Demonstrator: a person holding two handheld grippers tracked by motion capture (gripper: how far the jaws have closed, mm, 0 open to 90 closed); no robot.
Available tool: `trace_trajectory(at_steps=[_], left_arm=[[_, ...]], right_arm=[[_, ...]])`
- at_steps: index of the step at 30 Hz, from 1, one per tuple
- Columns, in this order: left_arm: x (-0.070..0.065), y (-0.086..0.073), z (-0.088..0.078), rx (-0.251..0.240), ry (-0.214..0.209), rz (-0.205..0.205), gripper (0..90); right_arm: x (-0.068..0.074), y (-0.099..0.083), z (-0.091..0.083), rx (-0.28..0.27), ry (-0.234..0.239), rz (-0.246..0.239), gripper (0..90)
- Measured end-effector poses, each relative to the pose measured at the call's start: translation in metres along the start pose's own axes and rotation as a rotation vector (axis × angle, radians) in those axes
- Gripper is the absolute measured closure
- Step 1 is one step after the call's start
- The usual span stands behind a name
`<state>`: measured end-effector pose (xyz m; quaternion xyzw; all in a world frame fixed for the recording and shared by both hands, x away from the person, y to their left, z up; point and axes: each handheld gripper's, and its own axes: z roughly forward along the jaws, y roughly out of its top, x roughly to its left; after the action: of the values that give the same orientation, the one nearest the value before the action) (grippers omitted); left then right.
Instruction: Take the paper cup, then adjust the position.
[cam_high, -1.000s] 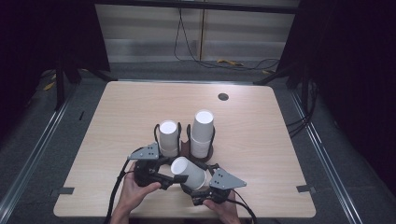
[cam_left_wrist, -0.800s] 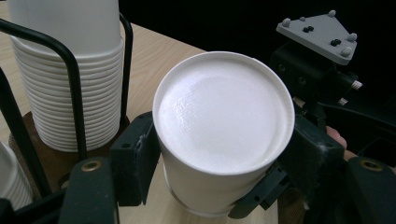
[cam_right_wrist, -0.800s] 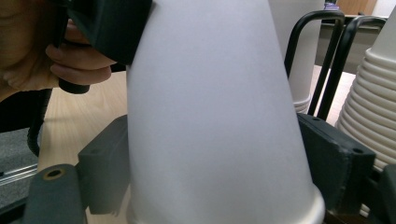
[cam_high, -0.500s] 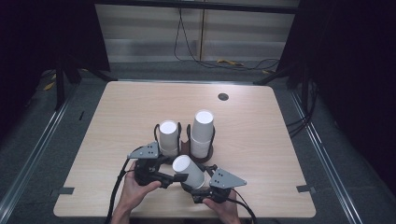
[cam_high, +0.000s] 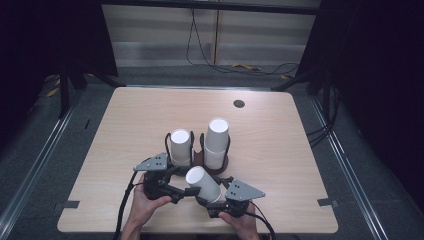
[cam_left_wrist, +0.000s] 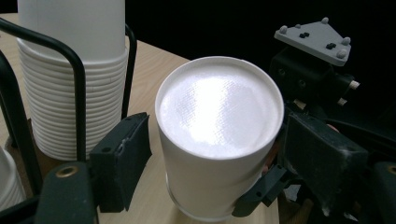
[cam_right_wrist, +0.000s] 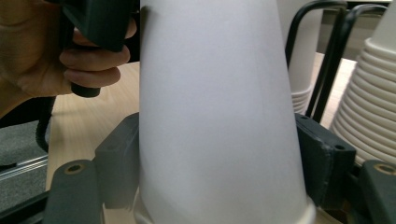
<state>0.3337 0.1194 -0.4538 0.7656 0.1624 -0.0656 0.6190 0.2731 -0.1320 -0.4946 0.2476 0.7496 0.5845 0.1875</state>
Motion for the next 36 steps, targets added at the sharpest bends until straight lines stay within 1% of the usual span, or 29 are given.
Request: trace_trajectory(at_steps=[4, 6, 8, 10, 12, 15, 16, 22, 24, 26, 28, 30, 32, 36], left_arm=[[0.0, 0.0, -0.001, 0.016, 0.017, 0.011, 21.5], [-0.001, -0.001, -0.004, 0.02, 0.035, 0.017, 20.3], [-0.001, -0.003, -0.008, 0.006, 0.045, 0.016, 19.5], [0.001, -0.004, -0.012, -0.004, 0.057, 0.012, 19.4], [0.003, -0.007, -0.014, -0.009, 0.063, 0.005, 19.3], [0.004, -0.009, -0.017, 0.004, 0.067, 0.006, 19.1], [0.004, -0.009, -0.017, 0.013, 0.078, 0.008, 19.1], [0.003, -0.01, -0.018, 0.027, 0.08, 0.021, 19.1], [0.003, -0.009, -0.017, 0.034, 0.088, 0.025, 19.1], [0.003, -0.008, -0.017, 0.043, 0.083, 0.034, 19.1], [0.003, -0.008, -0.017, 0.043, 0.089, 0.03, 19.1], [0.003, -0.008, -0.017, 0.045, 0.081, 0.034, 19.6], [0.003, -0.008, -0.017, 0.045, 0.083, 0.032, 19.6], [0.002, -0.006, -0.018, 0.044, 0.085, 0.035, 19.6]], right_arm=[[-0.003, 0.001, -0.004, 0.003, 0.001, 0.011, 26.1], [-0.005, 0.002, -0.005, 0.01, -0.001, 0.018, 26.4], [-0.007, 0.002, -0.006, 0.016, -0.002, 0.026, 26.6], [-0.008, 0.002, -0.007, 0.03, -0.006, 0.025, 26.7], [-0.009, 0.002, -0.008, 0.044, 0.0, 0.03, 26.7], [-0.009, 0.003, -0.008, 0.062, 0.002, 0.027, 26.8], [-0.01, 0.003, -0.008, 0.067, 0.006, 0.028, 26.9], [-0.011, 0.003, -0.008, 0.099, 0.009, 0.018, 27.0], [-0.011, 0.003, -0.009, 0.111, 0.014, 0.014, 27.0], [-0.012, 0.003, -0.009, 0.123, 0.012, 0.016, 27.0], [-0.013, 0.004, -0.008, 0.13, 0.017, 0.013, 27.1], [-0.013, 0.004, -0.007, 0.14, 0.026, 0.009, 27.2], [-0.014, 0.005, -0.007, 0.152, 0.029, 0.006, 27.2], [-0.014, 0.007, -0.005, 0.186, 0.041, -0.003, 27.4]])
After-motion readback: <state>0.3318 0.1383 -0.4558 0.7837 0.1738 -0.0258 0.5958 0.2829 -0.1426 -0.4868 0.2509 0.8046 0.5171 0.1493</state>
